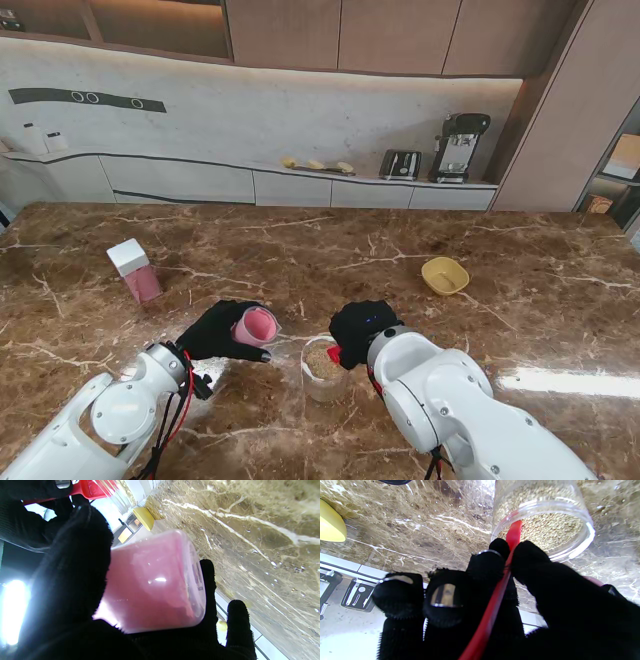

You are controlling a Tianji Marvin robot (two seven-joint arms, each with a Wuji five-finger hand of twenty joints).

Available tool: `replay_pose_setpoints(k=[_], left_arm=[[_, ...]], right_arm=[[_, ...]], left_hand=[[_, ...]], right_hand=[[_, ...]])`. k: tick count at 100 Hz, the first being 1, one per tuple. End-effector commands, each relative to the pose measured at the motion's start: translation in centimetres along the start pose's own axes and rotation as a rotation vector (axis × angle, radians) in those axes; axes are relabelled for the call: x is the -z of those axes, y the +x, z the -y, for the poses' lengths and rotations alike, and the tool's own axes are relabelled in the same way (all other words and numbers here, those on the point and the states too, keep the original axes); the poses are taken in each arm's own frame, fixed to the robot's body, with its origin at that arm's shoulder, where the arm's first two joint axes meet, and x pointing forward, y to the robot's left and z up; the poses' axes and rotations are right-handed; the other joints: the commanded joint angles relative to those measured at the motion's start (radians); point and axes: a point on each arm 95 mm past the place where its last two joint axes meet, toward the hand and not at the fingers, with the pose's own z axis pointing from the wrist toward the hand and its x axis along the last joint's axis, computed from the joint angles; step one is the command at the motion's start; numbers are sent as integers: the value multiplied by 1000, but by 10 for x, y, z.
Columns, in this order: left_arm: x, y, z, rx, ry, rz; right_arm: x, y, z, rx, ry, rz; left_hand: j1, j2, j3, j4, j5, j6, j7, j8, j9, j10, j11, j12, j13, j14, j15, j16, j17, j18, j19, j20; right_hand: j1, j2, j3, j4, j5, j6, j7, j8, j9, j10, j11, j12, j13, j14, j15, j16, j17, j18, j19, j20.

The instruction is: Measure grain into the airtight container

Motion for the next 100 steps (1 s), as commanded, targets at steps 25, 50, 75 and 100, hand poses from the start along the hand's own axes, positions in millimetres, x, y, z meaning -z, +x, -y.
replay_pose_setpoints(k=[25,50,75,100], left_arm=[[0,-2,-5,7,-2,6],[0,-2,-6,10,-1,9],[-1,-3,-7,12,1,10],[-2,-4,-6,13,5,7]], right_arm=[[-3,0,9,77,21,-13],[-6,0,14,98,3,-31],[-5,-1,14,124,21,-59],[-4,0,13,145,37,-66]], left_hand=[[124,222,186,-13,187,-150,148,12,86,-43,89,32,-6,3,4,-3,-23,9,3,-8],[124,223,188,-14,184,-153,150,17,84,-44,88,37,-9,1,3,-3,-24,8,1,-8],[124,223,188,-15,181,-155,150,20,82,-45,86,39,-13,2,1,-3,-26,8,-3,-10],[124,225,188,-15,179,-158,151,24,82,-49,84,42,-14,-1,1,-4,-25,7,-3,-9]], right_hand=[[-7,37,8,56,5,-76,46,82,52,-30,29,30,44,-25,-44,5,-81,-13,27,39],[1,25,14,53,2,-77,17,73,39,-24,-3,61,44,-16,-88,-6,-106,-15,9,45],[13,24,-14,46,-82,-1,-62,-162,31,-22,-28,90,43,-9,-119,-1,-121,-12,-15,54],[3,89,-60,35,-21,-122,32,101,-9,-39,-32,103,12,-20,-150,18,-154,-29,-38,64]])
